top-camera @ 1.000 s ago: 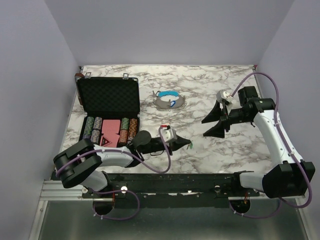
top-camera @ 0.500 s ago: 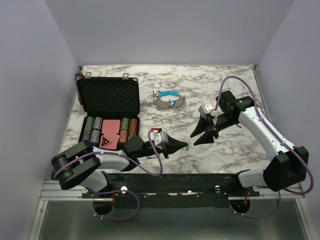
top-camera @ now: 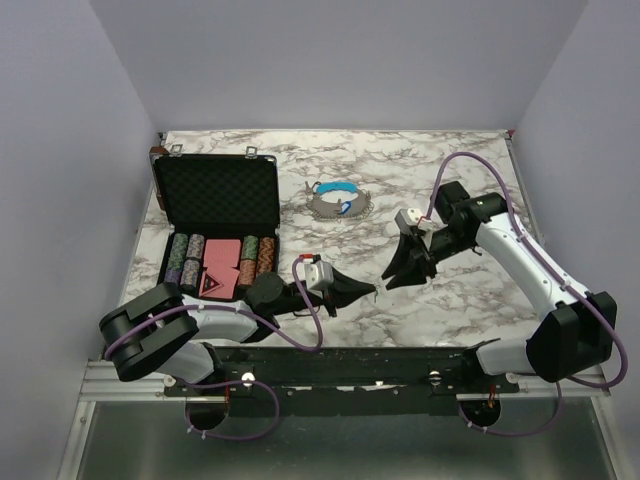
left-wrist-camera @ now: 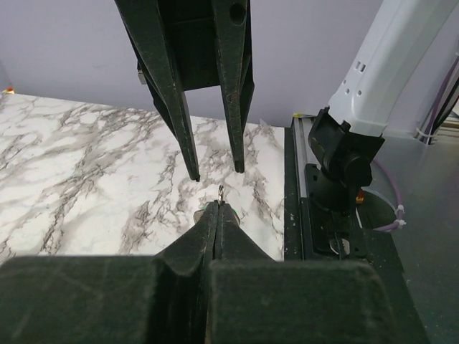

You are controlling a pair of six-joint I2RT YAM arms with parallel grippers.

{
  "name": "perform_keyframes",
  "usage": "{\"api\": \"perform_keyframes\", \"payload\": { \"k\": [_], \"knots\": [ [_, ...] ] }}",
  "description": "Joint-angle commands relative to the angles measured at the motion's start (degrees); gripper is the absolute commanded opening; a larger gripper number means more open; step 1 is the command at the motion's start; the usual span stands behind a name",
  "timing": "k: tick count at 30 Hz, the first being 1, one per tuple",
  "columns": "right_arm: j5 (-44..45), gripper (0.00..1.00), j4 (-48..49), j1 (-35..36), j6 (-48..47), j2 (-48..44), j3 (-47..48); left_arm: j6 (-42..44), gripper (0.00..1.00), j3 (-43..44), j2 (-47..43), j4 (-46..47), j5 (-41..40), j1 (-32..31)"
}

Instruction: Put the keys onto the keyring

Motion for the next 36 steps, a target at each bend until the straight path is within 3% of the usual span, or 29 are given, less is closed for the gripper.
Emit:
{"api": "perform_keyframes", "payload": {
  "k": [1,5,13,18,21,27,36],
  "knots": [
    [-0.16,0.36,1.37,0.92,2.1,-1.02,-0.64,-1.46,0.0,0.82,-0.64,16.14,-1.18,-0.12],
    [0.72,0.36,2.51,1.36,4.03,-1.2,-0.47,-1.99,0.0,1.52,-2.13,9.76,-2.76,-0.12],
    [9.41,0.48,6.73,1.45,12.29,-3.22,2.95,4.94,0.0,10.48,-15.31,-39.09,-1.97,-0.12],
    [6.8,0.51,6.37,1.45,13.35,-2.87,4.28,8.99,0.0,13.21,-19.97,-54.6,-2.23,-0.12],
    [3.37,0.5,7.16,1.45,13.79,-2.61,4.1,8.12,0.0,12.6,-21.03,-53.83,-2.24,-0.03],
    [-1.56,0.46,7.78,1.63,15.2,-1.47,4.54,1.97,0.0,9.35,-19.28,-39.17,-2.67,-0.03],
    [-0.6,0.4,15.95,4.0,22.4,-1.9,0.42,-3.13,0.0,7.85,-17.08,-28.78,-4.26,-0.03]
  ]
}}
